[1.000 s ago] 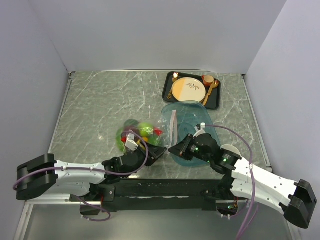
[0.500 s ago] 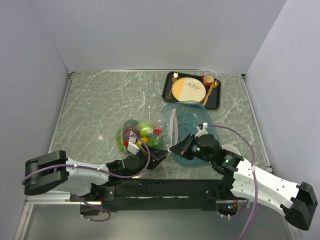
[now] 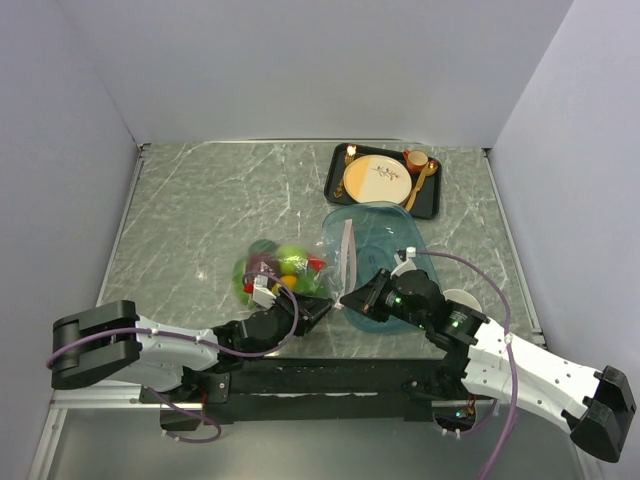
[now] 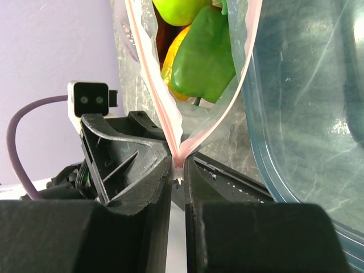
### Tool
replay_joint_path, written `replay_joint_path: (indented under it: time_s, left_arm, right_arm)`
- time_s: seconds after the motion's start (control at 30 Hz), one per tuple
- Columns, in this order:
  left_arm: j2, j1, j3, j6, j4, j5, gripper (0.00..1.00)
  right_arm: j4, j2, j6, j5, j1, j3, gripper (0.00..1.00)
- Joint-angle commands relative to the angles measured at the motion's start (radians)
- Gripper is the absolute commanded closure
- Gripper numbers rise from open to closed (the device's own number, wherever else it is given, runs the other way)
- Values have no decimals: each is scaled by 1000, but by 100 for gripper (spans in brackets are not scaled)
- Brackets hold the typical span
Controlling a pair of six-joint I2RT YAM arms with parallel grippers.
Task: Place the food in the zip-top bag and seal the zipper
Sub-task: Zip the zipper food storage bag at the center of the board.
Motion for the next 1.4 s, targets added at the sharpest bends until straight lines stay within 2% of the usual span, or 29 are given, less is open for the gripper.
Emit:
replay_joint_path:
  time_s: [0.0,0.3,0.43,0.6,0.77,0.87,1.03,1.13,1.2,1.23,1.27,1.3,1.37]
  left_arm:
    - [19,-5,-2,-4,82,-32,62]
    - [42,-5,6,-10,115,0,57]
    - [48,-5,3,-22,118,7,60]
    - [47,-3,4,-21,118,4,72]
    - [48,-3,6,-15,125,6,74]
    - [48,-3,6,-16,122,7,80]
    - [48,-2,9,-15,122,13,97]
    - [50,-2,5,-12,133,20,99]
    - [50,-2,-2,-18,135,21,97]
    - [48,-3,-5,-18,136,20,91]
    - [47,-2,-9,-24,144,20,79]
    - [48,-3,-26,-29,153,17,62]
    - [45,-3,-40,-41,167,18,53]
  right_arm:
    - [4,-12,-14,-5,6,-2,100]
    - [10,6,-25,-9,6,2,100]
    - [8,14,-29,-8,6,5,100]
    - [0,15,-34,-6,4,8,100]
    - [-1,17,-37,-11,4,8,100]
    - [0,20,-37,-12,6,8,100]
    - [5,35,-43,-21,6,10,100]
    - [7,46,-48,-24,6,14,100]
    - [5,48,-49,-21,8,17,100]
    - [4,43,-51,-17,4,19,100]
    - [2,37,-55,-8,6,21,100]
    - [-4,35,-60,2,6,30,100]
    - [-29,29,-77,12,6,47,100]
